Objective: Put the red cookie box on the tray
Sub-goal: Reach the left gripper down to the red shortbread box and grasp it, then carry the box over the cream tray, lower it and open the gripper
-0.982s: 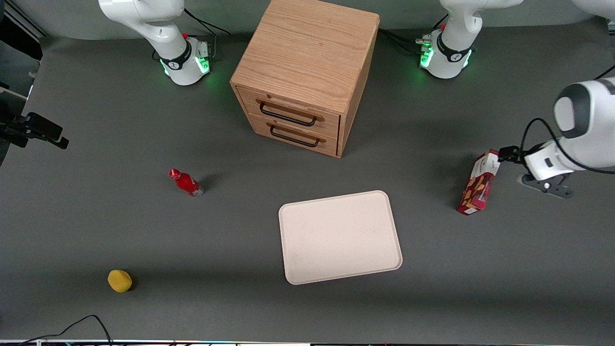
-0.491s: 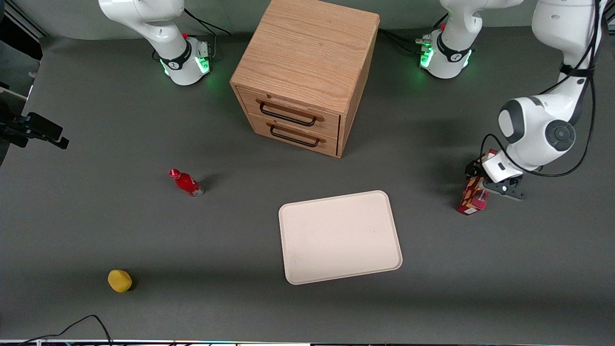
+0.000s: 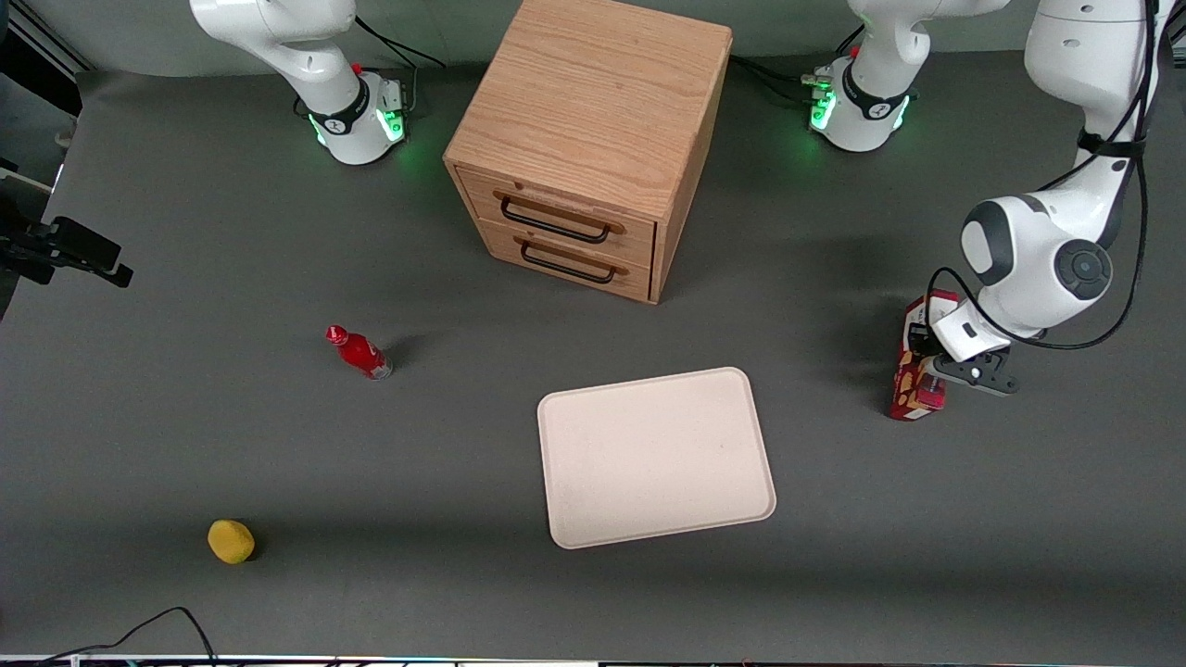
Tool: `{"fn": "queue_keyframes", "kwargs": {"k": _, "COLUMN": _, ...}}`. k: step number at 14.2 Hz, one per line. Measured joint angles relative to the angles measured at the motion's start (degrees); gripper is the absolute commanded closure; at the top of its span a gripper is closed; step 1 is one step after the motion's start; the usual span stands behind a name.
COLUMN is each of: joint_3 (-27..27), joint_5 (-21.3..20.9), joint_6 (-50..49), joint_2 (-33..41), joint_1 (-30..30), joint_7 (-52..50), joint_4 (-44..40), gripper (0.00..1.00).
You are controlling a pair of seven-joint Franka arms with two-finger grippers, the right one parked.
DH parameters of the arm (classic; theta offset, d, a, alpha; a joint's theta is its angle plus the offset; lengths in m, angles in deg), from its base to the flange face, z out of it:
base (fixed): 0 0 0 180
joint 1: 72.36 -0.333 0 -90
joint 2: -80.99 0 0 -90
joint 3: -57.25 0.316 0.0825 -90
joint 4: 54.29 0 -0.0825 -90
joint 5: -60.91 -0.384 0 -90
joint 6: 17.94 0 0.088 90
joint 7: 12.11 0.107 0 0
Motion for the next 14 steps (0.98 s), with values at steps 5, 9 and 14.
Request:
{"fn": "queue_keyframes", "kwargs": {"k": 5, "joint_3": -1.24, "joint_5": -0.13, "joint_6": -35.45, "joint_2": 5.19, "joint_1": 0.04, "joint_7": -13.72, "joint_4": -22.77, "gripper": 1.0}}
{"fn": "queue_keyframes", "kwargs": {"k": 9, "joint_3": -10.62, "joint_5": -1.9, "joint_6": -46.76, "joint_2": 4.96, "joint_1": 0.32, "joint_7": -36.39, "joint_4": -36.9, "gripper": 1.0}}
{"fn": "queue_keyframes", "kwargs": {"k": 14, "joint_3": -25.46, "joint_5": -10.68, "joint_6": -30.16, "joint_2": -8.22, "joint_1": 1.38, "joint_7": -59.85, "joint_4": -38.01, "gripper": 1.0}}
